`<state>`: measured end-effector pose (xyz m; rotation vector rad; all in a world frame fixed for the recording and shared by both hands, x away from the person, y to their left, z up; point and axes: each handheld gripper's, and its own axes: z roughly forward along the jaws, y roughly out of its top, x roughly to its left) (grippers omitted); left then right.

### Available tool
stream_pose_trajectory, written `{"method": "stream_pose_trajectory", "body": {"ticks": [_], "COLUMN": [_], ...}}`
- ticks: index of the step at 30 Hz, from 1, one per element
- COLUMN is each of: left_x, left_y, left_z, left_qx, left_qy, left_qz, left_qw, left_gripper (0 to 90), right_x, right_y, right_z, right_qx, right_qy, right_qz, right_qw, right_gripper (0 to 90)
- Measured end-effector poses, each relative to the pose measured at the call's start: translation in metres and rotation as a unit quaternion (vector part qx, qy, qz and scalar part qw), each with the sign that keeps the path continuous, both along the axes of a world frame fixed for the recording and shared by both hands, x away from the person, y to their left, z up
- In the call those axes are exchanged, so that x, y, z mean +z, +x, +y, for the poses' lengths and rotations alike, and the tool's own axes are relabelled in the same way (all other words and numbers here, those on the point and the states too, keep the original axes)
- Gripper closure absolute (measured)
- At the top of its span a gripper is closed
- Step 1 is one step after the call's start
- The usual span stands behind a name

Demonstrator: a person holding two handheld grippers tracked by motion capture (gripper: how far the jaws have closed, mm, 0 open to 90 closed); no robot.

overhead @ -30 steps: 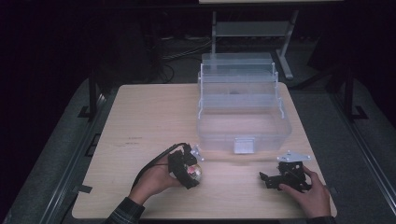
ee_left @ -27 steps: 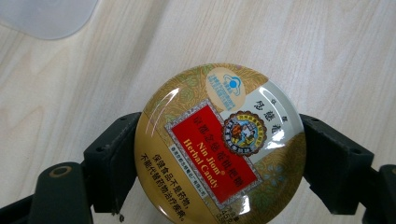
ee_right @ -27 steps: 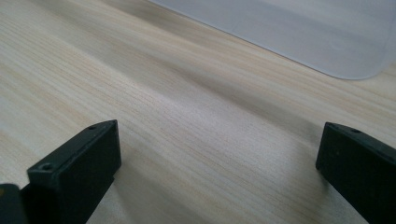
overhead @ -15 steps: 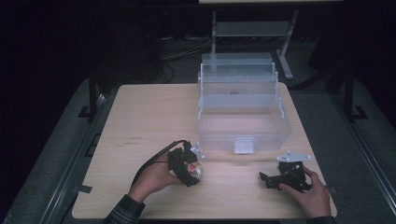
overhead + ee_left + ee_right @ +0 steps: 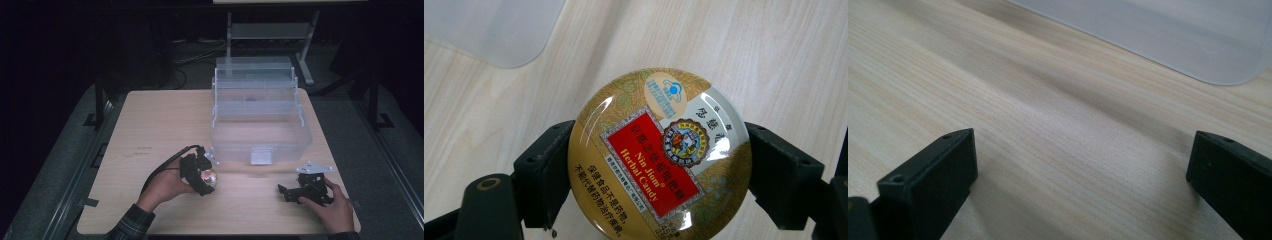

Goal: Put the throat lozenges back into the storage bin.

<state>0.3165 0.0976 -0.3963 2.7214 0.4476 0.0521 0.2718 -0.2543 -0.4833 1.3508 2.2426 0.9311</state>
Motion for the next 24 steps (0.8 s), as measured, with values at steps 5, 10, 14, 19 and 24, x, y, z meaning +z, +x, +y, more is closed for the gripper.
{"method": "stream_pose_trajectory", "body": {"ticks": [5, 10, 14, 19, 24], "left_x": [0.005, 0.009, 0.014, 0.019, 0.027], "left_y": [0.002, 0.003, 0.004, 0.006, 0.008], "left_z": [-0.001, -0.002, -0.003, -0.005, -0.007], "left_qx": [-0.001, -0.002, -0.003, -0.006, -0.009], "left_qy": [-0.003, -0.004, -0.006, -0.007, -0.010], "left_qz": [-0.003, -0.004, -0.006, -0.009, -0.013], "left_qw": [1.0000, 1.0000, 1.0000, 0.9999, 0.9998], "left_gripper": [19.5, 19.5, 19.5, 19.5, 19.5], "right_x": [0.000, 0.000, 0.000, 0.000, 0.000], "right_y": [0.000, 0.000, 0.000, 0.000, 0.000], "right_z": [0.000, 0.000, 0.000, 0.000, 0.000], "right_qx": [0.000, 0.002, 0.004, 0.004, 0.004], "right_qy": [0.001, 0.001, 0.001, 0.001, 0.001], "right_qz": [0.000, 0.000, 0.000, 0.000, 0.000], "right_qw": [1.0000, 1.0000, 1.0000, 1.0000, 1.0000], "right_gripper": [0.0, 0.0, 0.0, 0.0, 0.0]}}
